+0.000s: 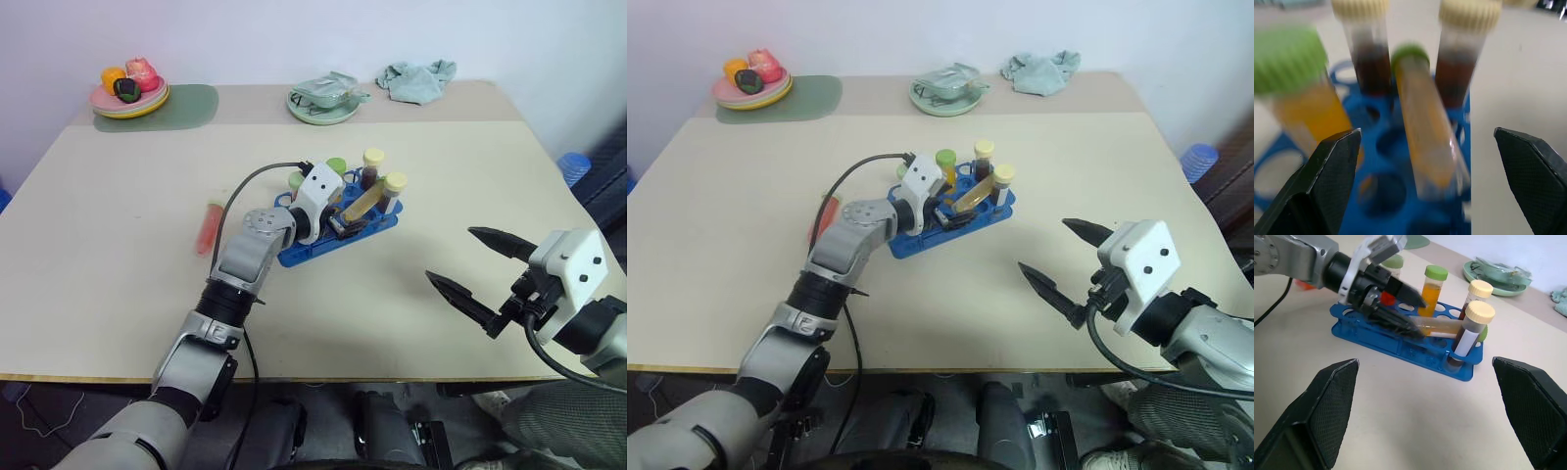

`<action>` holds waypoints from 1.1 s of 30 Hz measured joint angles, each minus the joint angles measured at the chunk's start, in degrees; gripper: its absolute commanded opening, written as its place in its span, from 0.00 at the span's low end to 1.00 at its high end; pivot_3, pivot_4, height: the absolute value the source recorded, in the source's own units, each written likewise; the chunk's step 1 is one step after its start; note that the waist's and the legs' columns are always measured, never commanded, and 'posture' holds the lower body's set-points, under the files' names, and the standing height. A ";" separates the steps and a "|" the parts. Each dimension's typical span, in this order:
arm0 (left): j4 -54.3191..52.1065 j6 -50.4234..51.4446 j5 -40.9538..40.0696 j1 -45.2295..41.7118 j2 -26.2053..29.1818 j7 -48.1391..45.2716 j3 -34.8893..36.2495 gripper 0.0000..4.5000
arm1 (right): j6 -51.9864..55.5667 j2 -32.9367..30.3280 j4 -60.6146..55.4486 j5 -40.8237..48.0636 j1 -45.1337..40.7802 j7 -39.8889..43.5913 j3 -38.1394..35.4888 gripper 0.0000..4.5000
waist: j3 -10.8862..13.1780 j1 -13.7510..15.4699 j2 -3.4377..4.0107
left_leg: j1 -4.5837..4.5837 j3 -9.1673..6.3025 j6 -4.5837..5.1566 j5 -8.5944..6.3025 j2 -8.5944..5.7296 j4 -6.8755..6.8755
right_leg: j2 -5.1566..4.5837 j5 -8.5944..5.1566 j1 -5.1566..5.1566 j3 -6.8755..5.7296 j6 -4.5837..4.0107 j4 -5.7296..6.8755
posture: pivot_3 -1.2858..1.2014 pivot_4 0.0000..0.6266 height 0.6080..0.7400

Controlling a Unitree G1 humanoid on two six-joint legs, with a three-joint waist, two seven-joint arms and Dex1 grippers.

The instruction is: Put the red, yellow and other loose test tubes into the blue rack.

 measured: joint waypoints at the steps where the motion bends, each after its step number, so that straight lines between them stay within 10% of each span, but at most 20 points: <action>1: -0.51 0.74 0.00 0.00 0.01 -0.05 -0.13 0.99 | -0.01 0.00 0.03 -0.06 0.01 0.05 0.00 1.00 | 0.00 0.01 0.00 | 0.00 0.00 0.00 0.00 0.00 0.00 | 0.00 0.00 0.00 0.00 0.00 0.00 | 0.52 0.24 1.00; 7: -0.93 2.51 0.05 -0.01 -0.24 0.76 -1.60 0.99 | -0.07 0.15 0.04 -0.41 0.55 0.36 0.00 1.00 | 0.00 -0.04 0.00 | 0.00 0.00 0.00 0.00 0.00 0.00 | 0.00 0.00 0.00 0.00 0.00 0.00 | 0.52 0.24 1.00; 11: -0.84 2.86 0.61 -0.01 -0.46 1.74 -2.00 0.71 | -0.07 0.46 0.03 -0.65 0.72 0.38 0.00 1.00 | 0.00 -0.02 0.00 | 0.00 0.00 0.00 0.00 0.00 0.00 | -0.01 0.00 0.00 0.00 0.00 0.00 | 0.52 0.24 1.00; 19: 0.79 1.55 0.77 -0.54 -1.44 4.20 -1.93 0.71 | -0.07 0.63 0.03 -0.67 0.77 0.38 0.00 1.00 | 0.00 0.01 0.00 | 0.00 0.00 0.00 0.00 0.00 0.00 | -0.01 0.00 0.00 0.00 0.00 0.00 | 0.52 0.24 1.00; 24: 1.64 0.67 1.06 -0.84 -1.55 4.97 -1.95 0.32 | -0.07 0.67 0.03 -0.67 0.77 0.37 0.00 1.00 | 0.00 0.01 0.00 | 0.00 0.00 -0.01 0.00 0.00 0.00 | -0.01 0.00 0.00 0.00 0.00 0.00 | 0.52 0.24 1.00; 33: 1.91 0.45 1.15 -0.90 -1.61 5.45 -1.82 0.32 | -0.07 0.68 0.03 -0.66 0.75 0.36 0.00 1.00 | 0.00 0.01 0.00 | 0.00 0.00 -0.01 0.00 0.00 0.00 | -0.01 0.00 0.00 0.00 0.00 -0.01 | 0.52 0.24 1.00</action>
